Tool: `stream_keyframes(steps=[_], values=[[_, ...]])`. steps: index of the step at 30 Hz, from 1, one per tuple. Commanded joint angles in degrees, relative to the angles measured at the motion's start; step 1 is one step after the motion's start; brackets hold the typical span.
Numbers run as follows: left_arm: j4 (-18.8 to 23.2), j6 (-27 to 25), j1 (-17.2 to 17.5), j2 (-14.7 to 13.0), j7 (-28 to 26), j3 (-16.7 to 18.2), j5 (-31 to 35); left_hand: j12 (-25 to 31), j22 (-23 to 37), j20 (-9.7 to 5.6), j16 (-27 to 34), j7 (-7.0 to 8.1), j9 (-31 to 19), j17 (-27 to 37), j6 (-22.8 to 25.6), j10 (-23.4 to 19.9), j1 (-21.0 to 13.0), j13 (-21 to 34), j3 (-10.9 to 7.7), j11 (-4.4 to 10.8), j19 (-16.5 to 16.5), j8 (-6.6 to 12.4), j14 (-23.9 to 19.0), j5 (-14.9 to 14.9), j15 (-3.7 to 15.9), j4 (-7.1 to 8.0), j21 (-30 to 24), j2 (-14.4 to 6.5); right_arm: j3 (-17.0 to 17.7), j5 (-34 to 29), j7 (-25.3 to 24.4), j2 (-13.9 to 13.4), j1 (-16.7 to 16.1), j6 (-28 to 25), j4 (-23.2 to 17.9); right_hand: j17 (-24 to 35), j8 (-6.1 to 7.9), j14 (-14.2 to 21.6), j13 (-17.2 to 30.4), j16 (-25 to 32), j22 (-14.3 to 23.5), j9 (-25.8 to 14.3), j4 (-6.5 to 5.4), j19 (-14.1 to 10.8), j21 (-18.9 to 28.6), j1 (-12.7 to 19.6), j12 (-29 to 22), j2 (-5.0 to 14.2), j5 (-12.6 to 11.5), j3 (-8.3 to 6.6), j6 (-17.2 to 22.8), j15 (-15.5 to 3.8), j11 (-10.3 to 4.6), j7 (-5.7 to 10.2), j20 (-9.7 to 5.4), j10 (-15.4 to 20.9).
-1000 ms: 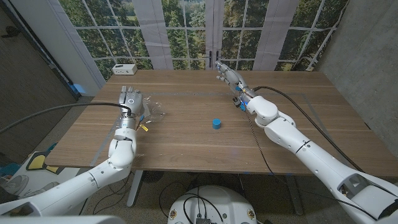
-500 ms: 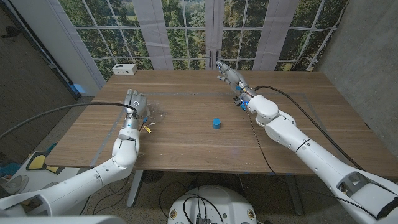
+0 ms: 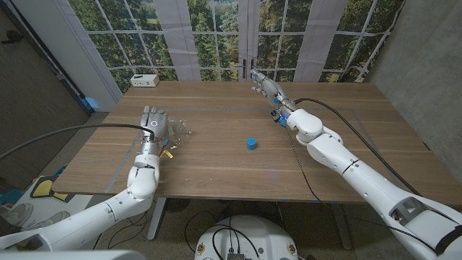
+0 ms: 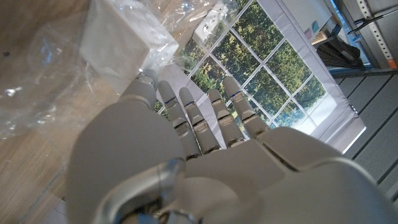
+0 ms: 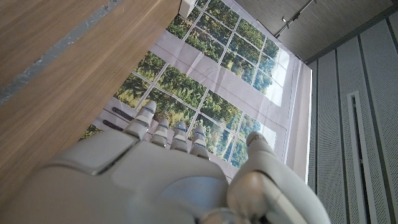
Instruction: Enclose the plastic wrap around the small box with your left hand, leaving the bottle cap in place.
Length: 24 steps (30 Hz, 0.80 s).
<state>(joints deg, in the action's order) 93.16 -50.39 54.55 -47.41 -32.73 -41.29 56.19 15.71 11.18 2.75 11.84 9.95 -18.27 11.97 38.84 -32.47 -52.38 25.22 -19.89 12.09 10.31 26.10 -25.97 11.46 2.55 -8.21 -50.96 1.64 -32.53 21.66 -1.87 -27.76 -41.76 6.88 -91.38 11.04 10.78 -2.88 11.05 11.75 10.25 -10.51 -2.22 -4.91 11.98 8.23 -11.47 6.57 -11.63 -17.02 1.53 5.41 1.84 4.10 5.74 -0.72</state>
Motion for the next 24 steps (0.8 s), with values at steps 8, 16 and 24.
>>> stream_keyframes(steps=[8,16,24], values=[[-0.8,4.8,4.2,4.7,-22.9,7.9,-11.4,0.6,-0.2,0.31,-0.3,2.02,5.1,0.1,-22.6,4.0,2.0,0.9,0.36,-0.55,0.0,-13.9,-0.1,0.9,8.23,0.64,-0.5,0.0,0.0,0.0,-0.5,-0.2,-0.3,-0.7,-0.8,0.2,0.2,0.0,0.3,-0.2,0.1,-0.2,-0.1,0.3,-0.2,-0.1,0.0,-0.31,0.1,-0.37,0.1,0.48,0.15,0.07,0.18,-0.4],[2.3,8.3,6.0,3.9,-24.4,11.7,-17.3,2.0,-0.2,0.76,0.1,1.52,6.6,0.5,-15.2,2.8,2.8,0.7,-1.53,-1.47,0.0,-12.73,-0.5,0.1,7.04,1.74,-0.7,-5.3,0.1,0.2,-0.3,-0.3,-0.4,-0.5,-0.9,0.2,0.23,0.0,0.3,-0.2,0.1,-0.2,-0.14,0.3,-0.2,-0.1,0.0,-0.23,0.1,-0.42,0.2,0.43,0.13,0.05,0.13,-0.3],[7.1,3.6,9.5,2.2,-19.7,15.4,-21.9,0.1,-0.3,2.08,-0.3,-1.59,7.0,0.2,-9.6,4.4,9.5,-0.9,-1.01,-5.06,-3.0,-12.41,2.7,-0.8,4.65,4.92,0.2,-8.3,-0.1,-0.1,-0.2,-0.1,-0.1,-0.2,-0.4,0.2,0.25,0.0,0.3,-0.2,0.1,-0.2,-0.16,0.3,-0.2,-0.1,0.0,-0.21,0.1,-0.46,0.2,0.45,0.11,0.03,0.09,-0.3]])
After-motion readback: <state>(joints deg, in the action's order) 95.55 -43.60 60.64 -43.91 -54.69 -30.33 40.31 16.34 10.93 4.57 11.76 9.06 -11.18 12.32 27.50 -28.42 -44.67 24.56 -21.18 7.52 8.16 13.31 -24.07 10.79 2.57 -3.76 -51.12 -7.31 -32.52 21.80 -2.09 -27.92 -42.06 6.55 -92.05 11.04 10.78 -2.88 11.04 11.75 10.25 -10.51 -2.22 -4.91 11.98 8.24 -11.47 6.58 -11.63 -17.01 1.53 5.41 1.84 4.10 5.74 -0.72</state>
